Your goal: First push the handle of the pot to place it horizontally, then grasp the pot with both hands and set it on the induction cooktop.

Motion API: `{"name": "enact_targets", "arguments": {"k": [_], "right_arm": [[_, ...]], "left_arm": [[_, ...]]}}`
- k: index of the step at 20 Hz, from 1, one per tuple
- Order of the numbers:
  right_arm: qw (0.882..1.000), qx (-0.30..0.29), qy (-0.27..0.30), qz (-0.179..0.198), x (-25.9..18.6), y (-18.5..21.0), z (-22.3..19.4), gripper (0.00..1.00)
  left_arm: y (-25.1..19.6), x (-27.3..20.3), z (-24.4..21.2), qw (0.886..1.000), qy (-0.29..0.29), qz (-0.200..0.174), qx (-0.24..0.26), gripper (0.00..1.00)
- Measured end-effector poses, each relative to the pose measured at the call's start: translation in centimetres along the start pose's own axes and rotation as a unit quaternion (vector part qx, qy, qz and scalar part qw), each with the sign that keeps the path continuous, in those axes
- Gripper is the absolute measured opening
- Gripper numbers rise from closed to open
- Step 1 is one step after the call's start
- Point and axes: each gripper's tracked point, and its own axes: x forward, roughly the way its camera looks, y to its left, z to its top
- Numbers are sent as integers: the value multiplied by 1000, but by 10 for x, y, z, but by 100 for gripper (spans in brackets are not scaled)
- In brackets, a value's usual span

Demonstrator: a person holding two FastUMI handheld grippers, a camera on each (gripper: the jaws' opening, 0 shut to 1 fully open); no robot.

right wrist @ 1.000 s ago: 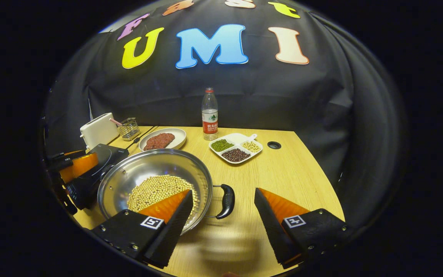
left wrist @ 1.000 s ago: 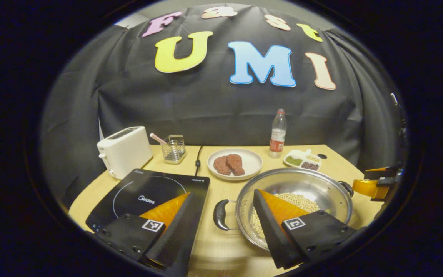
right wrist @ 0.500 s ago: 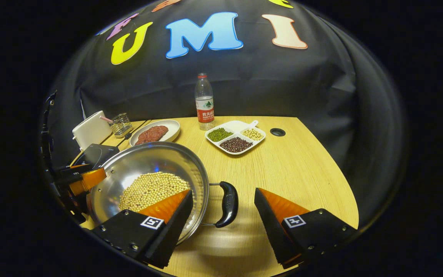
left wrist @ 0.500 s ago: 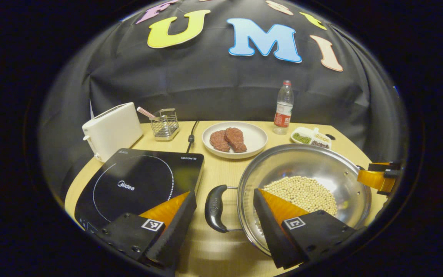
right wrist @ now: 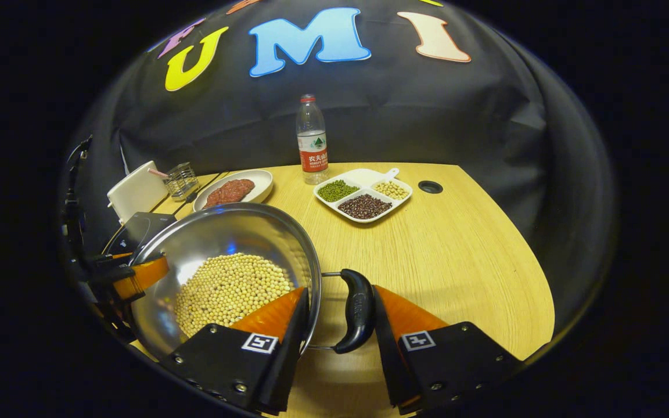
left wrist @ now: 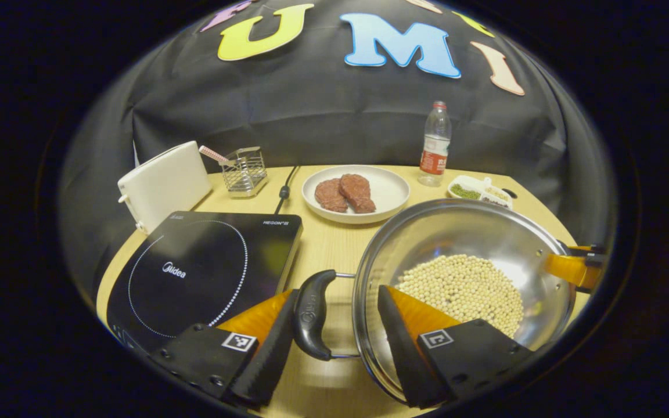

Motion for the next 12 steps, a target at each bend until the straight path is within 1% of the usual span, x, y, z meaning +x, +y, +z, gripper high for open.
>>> {"name": "enact_targets", "arguments": {"k": [1, 2, 3, 4, 5, 6, 8, 9, 10, 12], "right_arm": [[1000, 1, 5, 2, -1, 1, 0, 60], [1000, 2, 7, 3, 1, 0, 0, 51], [1000, -2, 11, 3, 1, 1, 0, 55], [1000, -7, 13, 3, 1, 1, 0, 55], [1000, -4, 12, 0, 1, 0, 2, 55], [1000, -7, 11, -2, 1, 1, 3, 48], [1000, -16, 14, -5, 0, 2, 3, 47], [1000, -14, 18, -6, 0, 2, 3, 48], [1000, -12, 20, -6, 0, 4, 4, 47], [1000, -18, 14, -7, -7, 5, 10, 47]], "left_arm": [[1, -2, 1, 1000, 0, 0, -1, 83], [0, 1, 0, 1000, -1, 1, -2, 80], [0, -1, 0, 1000, -2, 2, -3, 79], [0, -1, 1, 1000, -5, 1, -2, 78], [0, -2, 1, 1000, -6, 0, 0, 73], [0, -2, 2, 1000, -8, -1, 2, 74], [0, -3, 4, 1000, -12, -3, 2, 72], [-1, -5, 5, 1000, -10, -5, -2, 75], [1, -6, 5, 1000, -9, -5, -3, 70], [4, -12, 11, 1000, -18, -8, -9, 70]]}}
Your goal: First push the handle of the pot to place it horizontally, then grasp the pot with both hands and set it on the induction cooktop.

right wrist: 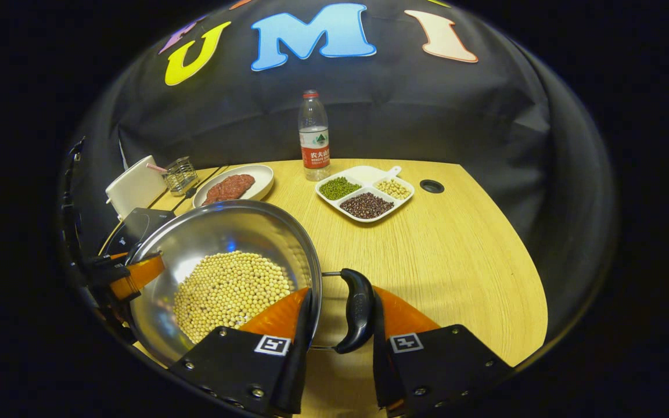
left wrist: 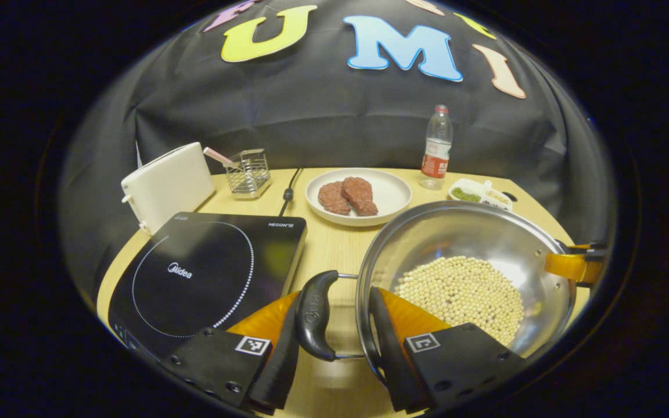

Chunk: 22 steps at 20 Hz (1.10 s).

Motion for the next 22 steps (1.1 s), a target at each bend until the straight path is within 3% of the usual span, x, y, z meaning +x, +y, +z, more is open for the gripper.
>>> {"name": "enact_targets", "arguments": {"k": [5, 6, 11, 14, 17, 18, 19, 20, 21, 22], "right_arm": [[1000, 5, -19, -11, -29, 19, 22, 47], [1000, 7, -21, -14, -32, 25, 26, 47], [999, 24, -23, -29, -45, 61, 30, 47], [999, 31, -22, -33, -46, 84, 29, 47], [998, 35, -22, -35, -46, 110, 31, 47], [998, 36, -22, -35, -45, 118, 29, 47], [998, 37, -21, -35, -44, 126, 30, 47], [998, 39, -21, -36, -42, 134, 30, 47], [998, 40, -21, -36, -41, 142, 31, 47], [998, 41, -20, -37, -41, 149, 30, 47]], "left_arm": [[18, -18, 25, 1000, -20, -16, -5, 75], [24, -20, 30, 1000, -23, -20, -6, 66], [60, -26, 48, 999, -31, -36, 6, 70], [87, -26, 52, 999, -33, -43, 8, 66], [114, -24, 55, 998, -33, -45, 9, 75], [123, -23, 55, 998, -33, -45, 10, 70], [132, -22, 55, 998, -32, -45, 9, 75], [140, -21, 55, 998, -32, -45, 8, 66], [149, -20, 56, 998, -32, -46, 7, 66], [158, -18, 56, 998, -31, -47, 7, 75]]}}
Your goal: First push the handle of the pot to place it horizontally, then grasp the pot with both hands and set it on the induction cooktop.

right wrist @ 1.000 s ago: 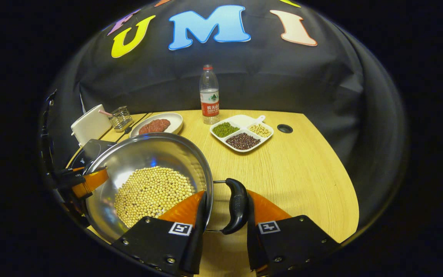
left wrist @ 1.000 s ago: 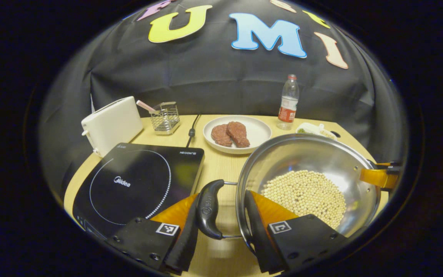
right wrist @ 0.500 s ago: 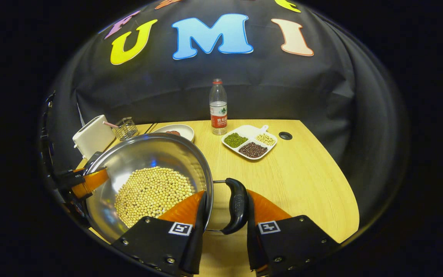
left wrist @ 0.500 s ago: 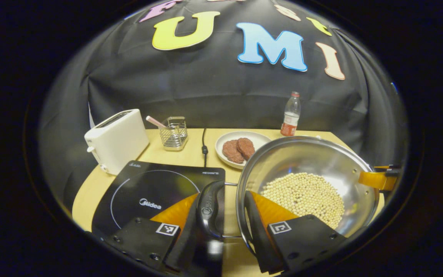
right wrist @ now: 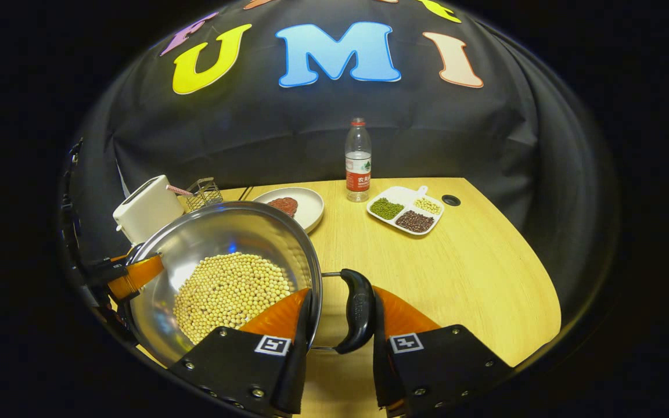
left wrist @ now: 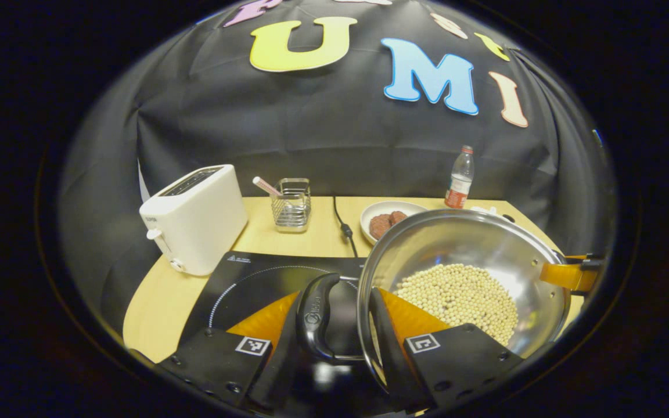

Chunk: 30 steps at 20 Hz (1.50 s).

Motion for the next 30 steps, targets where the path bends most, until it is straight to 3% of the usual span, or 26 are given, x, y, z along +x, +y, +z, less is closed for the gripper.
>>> {"name": "enact_targets", "arguments": {"k": [4, 8, 11, 12, 13, 23, 26, 27, 28, 29, 30], "right_arm": [[1000, 5, -1, -3, 2, 31, -2, 47], [1000, 7, -2, 0, 6, 65, -3, 47], [1000, 7, -2, 7, 10, 91, -6, 47], [1000, 7, -2, 9, 10, 101, -6, 47], [1000, 6, 0, 12, 11, 110, -7, 47], [999, 10, 5, 35, 25, 175, -14, 47], [999, 12, -4, 35, 29, 186, -11, 47], [999, 12, -8, 36, 31, 189, -10, 47], [999, 11, -12, 38, 32, 192, -10, 49], [999, 14, -18, 47, 31, 196, -7, 50], [998, 19, -32, 53, 29, 198, -1, 51]], "left_arm": [[33, 2, 0, 1000, -1, -2, 2, 71], [69, 1, -1, 1000, -2, 2, 2, 75], [100, 0, 0, 1000, -7, 11, 2, 75], [109, -1, -2, 1000, -7, 14, 0, 66], [119, -2, -4, 1000, -6, 17, -1, 70], [194, -2, -10, 999, -1, 51, -17, 66], [207, 1, -8, 998, -5, 55, -17, 74], [211, 5, -9, 998, -6, 60, -17, 70], [215, 7, -10, 998, -6, 64, -18, 76], [218, 9, -13, 997, -2, 72, -25, 70], [219, 5, -7, 996, -17, 82, -31, 78]]}}
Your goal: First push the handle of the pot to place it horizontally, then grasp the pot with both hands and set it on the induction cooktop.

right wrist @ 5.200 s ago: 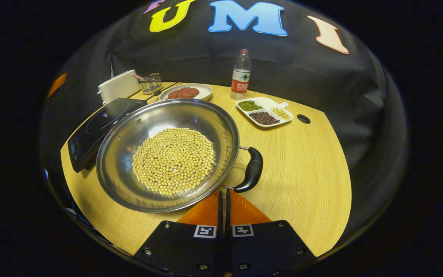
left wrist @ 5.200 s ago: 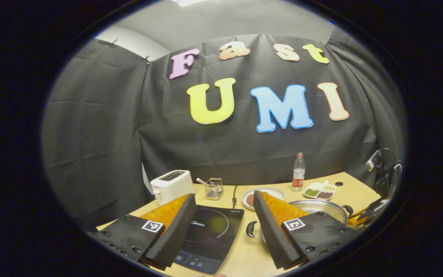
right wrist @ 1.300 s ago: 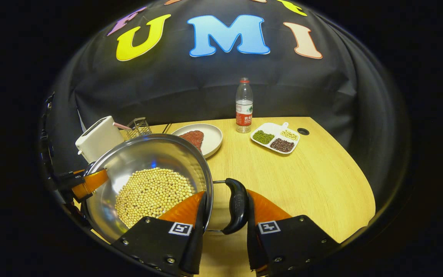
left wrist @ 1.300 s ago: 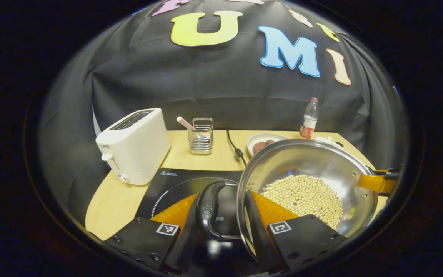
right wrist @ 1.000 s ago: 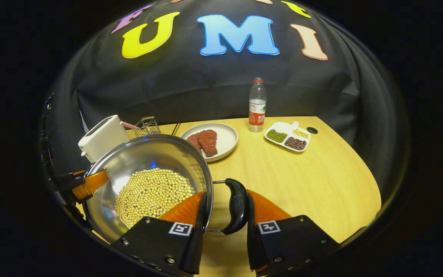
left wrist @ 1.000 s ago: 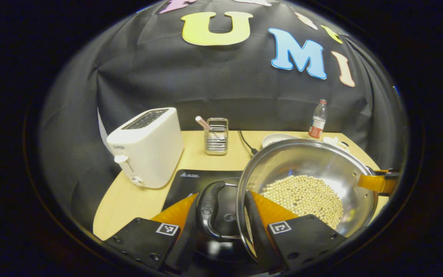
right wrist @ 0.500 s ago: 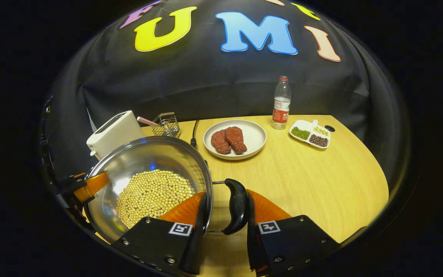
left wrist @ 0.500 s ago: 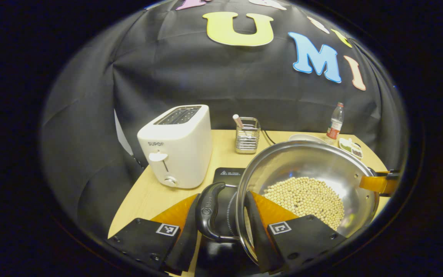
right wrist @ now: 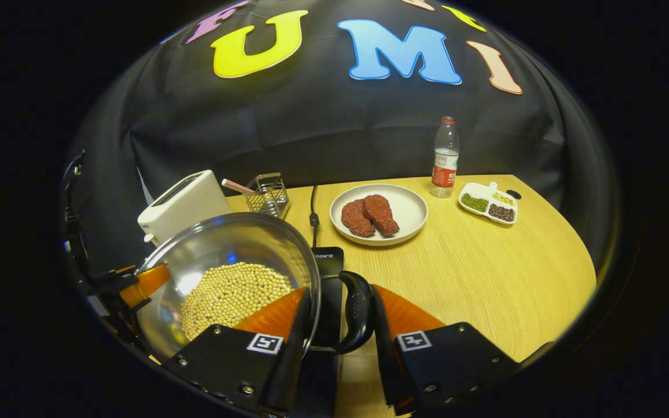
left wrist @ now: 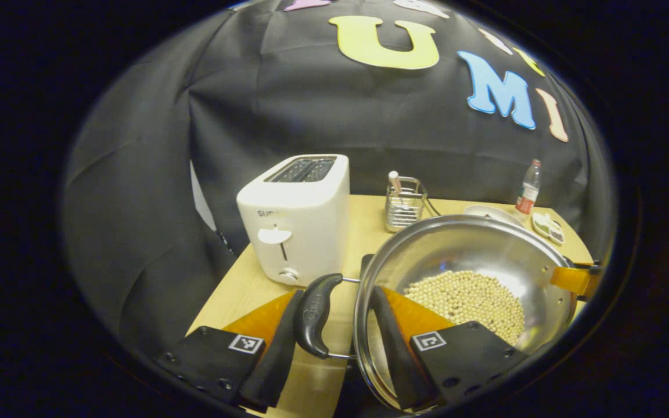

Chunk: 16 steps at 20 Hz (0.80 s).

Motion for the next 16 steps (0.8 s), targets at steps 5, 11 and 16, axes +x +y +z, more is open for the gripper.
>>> {"name": "enact_targets", "arguments": {"k": [5, 11, 16], "right_arm": [[997, -21, -73, 0, -30, -24, 47, 96], [986, -34, -160, -24, -104, -87, 88, 97], [974, -76, -213, -31, -178, -139, 98, 97]], "left_arm": [[-14, -41, 59, 996, -92, 18, 6, 99], [-70, -123, 109, 985, -174, 4, 18, 99], [-134, -194, 128, 974, -224, -7, 10, 99]]}}
